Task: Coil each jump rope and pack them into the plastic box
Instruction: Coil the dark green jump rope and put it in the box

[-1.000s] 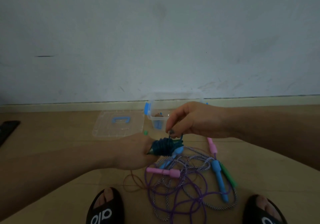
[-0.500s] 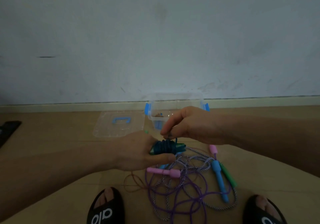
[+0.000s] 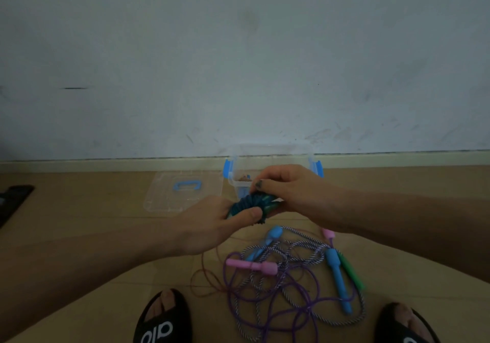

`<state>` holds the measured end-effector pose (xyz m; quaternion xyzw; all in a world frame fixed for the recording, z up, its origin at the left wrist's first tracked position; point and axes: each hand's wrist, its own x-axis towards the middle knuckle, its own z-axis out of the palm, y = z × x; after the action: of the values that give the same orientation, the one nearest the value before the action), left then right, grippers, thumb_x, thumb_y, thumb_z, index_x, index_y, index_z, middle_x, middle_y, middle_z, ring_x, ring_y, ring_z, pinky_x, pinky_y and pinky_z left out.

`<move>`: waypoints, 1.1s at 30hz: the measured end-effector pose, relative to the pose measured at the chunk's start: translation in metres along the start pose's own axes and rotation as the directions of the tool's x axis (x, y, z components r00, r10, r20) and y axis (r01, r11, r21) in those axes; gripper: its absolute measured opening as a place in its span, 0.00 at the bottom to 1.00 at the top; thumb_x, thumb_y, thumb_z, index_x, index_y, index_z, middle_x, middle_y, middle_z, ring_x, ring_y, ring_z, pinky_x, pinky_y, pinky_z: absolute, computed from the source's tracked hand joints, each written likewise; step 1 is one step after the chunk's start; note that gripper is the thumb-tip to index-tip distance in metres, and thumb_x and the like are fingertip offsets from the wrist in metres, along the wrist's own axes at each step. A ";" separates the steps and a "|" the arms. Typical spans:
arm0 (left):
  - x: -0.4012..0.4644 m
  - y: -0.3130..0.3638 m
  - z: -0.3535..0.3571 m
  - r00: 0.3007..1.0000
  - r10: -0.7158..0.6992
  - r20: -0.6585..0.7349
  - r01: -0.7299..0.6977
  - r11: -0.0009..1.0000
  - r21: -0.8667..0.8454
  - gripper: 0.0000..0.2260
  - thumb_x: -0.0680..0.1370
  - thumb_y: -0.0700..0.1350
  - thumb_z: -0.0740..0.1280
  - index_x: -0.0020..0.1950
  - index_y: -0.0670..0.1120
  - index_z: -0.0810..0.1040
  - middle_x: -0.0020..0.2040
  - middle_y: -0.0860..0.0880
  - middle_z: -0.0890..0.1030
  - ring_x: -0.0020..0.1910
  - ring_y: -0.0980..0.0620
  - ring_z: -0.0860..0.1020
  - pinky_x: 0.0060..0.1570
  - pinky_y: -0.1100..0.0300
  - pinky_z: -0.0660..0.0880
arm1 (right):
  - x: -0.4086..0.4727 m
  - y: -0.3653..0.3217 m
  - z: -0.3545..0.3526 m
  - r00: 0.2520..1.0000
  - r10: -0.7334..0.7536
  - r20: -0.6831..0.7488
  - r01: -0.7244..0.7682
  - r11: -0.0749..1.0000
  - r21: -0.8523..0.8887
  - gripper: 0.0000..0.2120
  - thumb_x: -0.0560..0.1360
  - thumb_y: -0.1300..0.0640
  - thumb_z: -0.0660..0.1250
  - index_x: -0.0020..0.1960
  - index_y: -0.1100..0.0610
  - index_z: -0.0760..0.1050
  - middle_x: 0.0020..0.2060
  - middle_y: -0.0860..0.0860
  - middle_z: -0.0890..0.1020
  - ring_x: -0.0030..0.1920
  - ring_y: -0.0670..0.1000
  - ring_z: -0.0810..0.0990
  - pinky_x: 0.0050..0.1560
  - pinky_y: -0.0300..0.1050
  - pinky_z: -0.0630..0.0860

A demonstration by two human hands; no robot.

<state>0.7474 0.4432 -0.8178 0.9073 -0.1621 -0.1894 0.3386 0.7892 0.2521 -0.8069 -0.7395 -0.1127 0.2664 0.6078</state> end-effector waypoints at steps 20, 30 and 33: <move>0.001 0.007 -0.012 1.000 -0.001 0.030 0.005 0.987 -0.158 0.10 0.84 0.49 0.56 0.62 0.50 0.71 0.50 0.49 0.82 0.46 0.50 0.81 0.49 0.54 0.79 | -0.001 -0.002 0.000 0.999 -0.029 0.024 0.029 0.999 -0.017 0.08 0.77 0.60 0.68 0.49 0.66 0.79 0.46 0.62 0.84 0.50 0.57 0.84 0.52 0.47 0.82; 0.001 0.015 -0.009 0.995 0.006 -0.101 -0.008 1.000 -0.019 0.10 0.84 0.48 0.55 0.57 0.47 0.73 0.42 0.40 0.80 0.33 0.50 0.76 0.38 0.51 0.74 | 0.007 -0.008 -0.002 0.997 0.067 -0.036 -0.068 0.997 -0.021 0.08 0.78 0.58 0.67 0.43 0.61 0.81 0.40 0.56 0.84 0.43 0.51 0.84 0.49 0.49 0.83; 0.002 0.014 -0.009 0.991 0.016 -0.132 -0.022 0.999 -0.045 0.10 0.84 0.48 0.55 0.55 0.47 0.74 0.41 0.38 0.80 0.33 0.45 0.76 0.37 0.49 0.74 | 0.008 -0.009 -0.004 0.996 0.077 -0.053 -0.080 0.996 -0.040 0.04 0.76 0.58 0.69 0.45 0.59 0.80 0.40 0.56 0.83 0.41 0.51 0.83 0.45 0.46 0.82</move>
<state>0.7508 0.4376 -0.8025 0.9082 -0.1435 -0.1298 0.3712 0.7994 0.2546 -0.7993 -0.7627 -0.0734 0.2684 0.5838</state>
